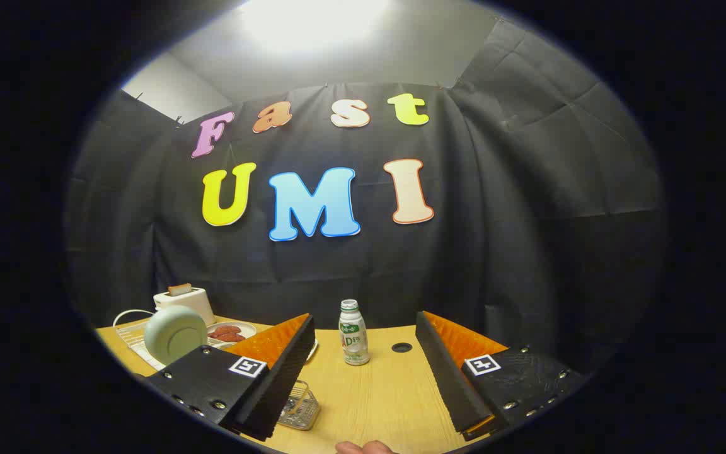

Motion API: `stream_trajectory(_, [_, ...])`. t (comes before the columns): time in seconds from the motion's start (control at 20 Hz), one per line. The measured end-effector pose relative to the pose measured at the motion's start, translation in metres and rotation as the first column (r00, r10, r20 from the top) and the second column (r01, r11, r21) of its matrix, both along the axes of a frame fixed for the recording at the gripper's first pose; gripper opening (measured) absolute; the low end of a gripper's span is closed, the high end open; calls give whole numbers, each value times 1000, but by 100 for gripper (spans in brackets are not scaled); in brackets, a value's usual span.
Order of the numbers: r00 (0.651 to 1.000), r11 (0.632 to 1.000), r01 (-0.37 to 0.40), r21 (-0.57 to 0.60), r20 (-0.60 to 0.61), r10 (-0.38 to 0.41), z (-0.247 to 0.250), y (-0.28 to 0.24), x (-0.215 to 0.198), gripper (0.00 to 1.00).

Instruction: Take the plate from the dish rack, then take the spoon from the basket and place it into the plate.

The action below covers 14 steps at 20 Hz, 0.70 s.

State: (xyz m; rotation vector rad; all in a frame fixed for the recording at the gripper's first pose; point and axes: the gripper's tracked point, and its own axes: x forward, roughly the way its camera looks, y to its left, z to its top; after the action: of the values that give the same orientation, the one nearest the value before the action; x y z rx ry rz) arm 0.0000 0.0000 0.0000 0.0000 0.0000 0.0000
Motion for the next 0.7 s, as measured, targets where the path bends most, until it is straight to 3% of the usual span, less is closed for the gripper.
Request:
stream_trajectory(0.4, [996, 995, 87, -57, 21, -86, 71, 57, -8, 99])
stream_trajectory(0.7, [990, 990, 137, -35, 19, -136, 93, 98, -15, 99])
